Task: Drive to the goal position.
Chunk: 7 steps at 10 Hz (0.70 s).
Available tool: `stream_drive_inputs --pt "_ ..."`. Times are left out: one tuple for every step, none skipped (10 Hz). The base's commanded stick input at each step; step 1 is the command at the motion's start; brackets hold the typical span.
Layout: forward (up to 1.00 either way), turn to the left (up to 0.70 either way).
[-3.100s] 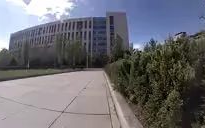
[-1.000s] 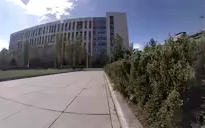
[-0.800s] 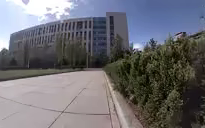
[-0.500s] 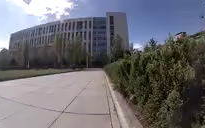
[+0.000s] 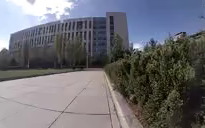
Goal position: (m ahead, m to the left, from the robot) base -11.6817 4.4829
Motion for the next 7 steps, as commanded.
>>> stream_drive_inputs --pt "0.04 0.0" --pt "0.04 0.0" --pt "0.04 0.0" --pt "0.04 0.0" --pt "0.04 0.0" --pt "0.04 0.0" --pt "0.04 0.0"
